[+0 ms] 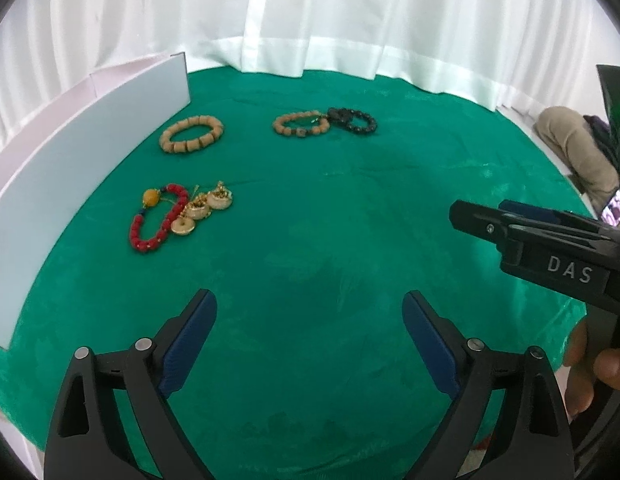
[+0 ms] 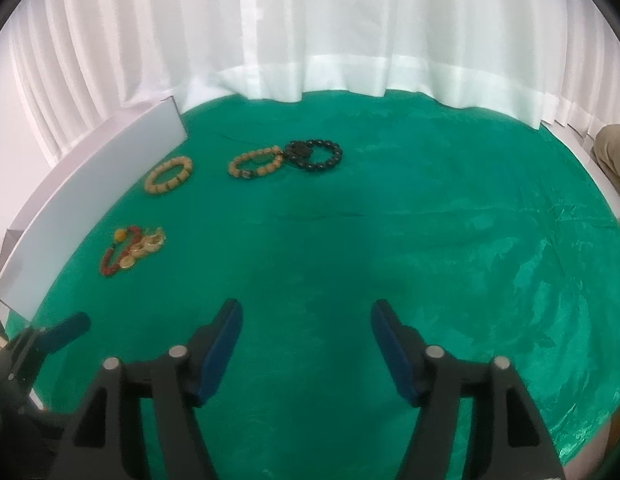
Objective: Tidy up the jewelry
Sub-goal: 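Withdraw both grippers from the box back over the table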
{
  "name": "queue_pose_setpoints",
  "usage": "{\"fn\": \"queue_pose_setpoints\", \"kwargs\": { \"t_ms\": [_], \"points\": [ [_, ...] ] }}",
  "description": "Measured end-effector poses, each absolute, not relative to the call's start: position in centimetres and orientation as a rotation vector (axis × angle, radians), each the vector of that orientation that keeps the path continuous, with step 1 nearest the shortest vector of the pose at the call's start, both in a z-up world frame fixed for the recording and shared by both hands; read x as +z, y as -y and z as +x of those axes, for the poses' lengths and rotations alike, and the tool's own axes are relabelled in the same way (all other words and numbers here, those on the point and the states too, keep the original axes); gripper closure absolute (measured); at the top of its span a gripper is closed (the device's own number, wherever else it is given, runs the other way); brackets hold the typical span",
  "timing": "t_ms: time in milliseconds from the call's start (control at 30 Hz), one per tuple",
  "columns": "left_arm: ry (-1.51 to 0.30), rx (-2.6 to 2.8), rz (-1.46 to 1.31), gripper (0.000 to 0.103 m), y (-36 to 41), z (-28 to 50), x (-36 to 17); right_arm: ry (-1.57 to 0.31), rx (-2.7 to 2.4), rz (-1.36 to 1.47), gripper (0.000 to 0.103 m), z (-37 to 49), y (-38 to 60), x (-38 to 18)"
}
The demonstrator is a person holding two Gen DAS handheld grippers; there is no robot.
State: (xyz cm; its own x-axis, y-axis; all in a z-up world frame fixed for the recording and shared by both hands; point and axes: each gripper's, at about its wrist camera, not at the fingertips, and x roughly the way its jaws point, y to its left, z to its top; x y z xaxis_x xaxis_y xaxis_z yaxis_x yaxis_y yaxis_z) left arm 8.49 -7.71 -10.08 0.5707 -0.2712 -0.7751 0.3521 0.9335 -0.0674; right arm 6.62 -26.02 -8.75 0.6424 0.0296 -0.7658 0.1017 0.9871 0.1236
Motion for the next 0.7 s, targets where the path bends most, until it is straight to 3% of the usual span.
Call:
{"fn": "queue_pose_setpoints", "kwargs": {
  "t_ms": [700],
  "points": [
    [-0.904, -0.342, 0.152, 0.004, 7.3, 8.2, -10.3, -0.885, -0.013, 0.161, 0.033, 6.3, 24.9, -8.5]
  ]
}}
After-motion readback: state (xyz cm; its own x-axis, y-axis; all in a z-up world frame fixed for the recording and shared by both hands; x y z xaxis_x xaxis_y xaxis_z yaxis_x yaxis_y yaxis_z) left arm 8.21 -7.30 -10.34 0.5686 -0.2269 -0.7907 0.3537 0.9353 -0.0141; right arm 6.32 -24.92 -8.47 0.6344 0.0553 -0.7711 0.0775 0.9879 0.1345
